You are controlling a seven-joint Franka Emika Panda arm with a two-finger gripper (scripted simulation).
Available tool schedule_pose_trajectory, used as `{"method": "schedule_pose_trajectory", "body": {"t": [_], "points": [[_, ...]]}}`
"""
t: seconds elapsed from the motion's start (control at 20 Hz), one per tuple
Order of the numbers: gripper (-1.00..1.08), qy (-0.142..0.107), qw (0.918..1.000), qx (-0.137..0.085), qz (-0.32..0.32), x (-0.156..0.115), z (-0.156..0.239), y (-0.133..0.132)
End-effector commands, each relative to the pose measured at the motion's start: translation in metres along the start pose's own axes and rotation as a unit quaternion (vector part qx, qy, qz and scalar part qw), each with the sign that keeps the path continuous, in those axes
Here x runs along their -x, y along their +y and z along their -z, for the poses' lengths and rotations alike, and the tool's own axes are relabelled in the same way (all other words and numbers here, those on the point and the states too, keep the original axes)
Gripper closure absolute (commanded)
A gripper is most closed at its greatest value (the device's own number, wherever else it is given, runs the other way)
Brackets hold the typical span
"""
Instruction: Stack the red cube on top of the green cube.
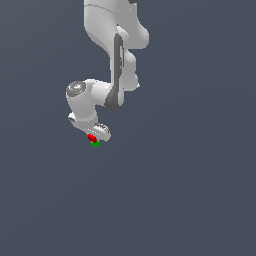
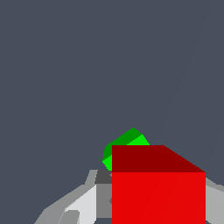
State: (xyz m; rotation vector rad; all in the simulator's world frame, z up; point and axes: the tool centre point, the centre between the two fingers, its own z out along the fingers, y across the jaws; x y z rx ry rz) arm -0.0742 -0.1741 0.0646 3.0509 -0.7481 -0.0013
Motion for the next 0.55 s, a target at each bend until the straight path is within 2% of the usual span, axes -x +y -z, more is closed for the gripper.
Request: {"method": "schedule_pose_trajectory", "body": {"t": [0.0,0.05,0.5], "points": [[1.08,0.0,1.0,0.0,0.001,-0.0007,0.0003,-0.001],[-0.92,0.0,1.0,0.0,0.001,-0.0007,0.0003,-0.001],[-0.92,0.0,1.0,0.0,0.001,-0.0007,0.0003,-0.001]]}}
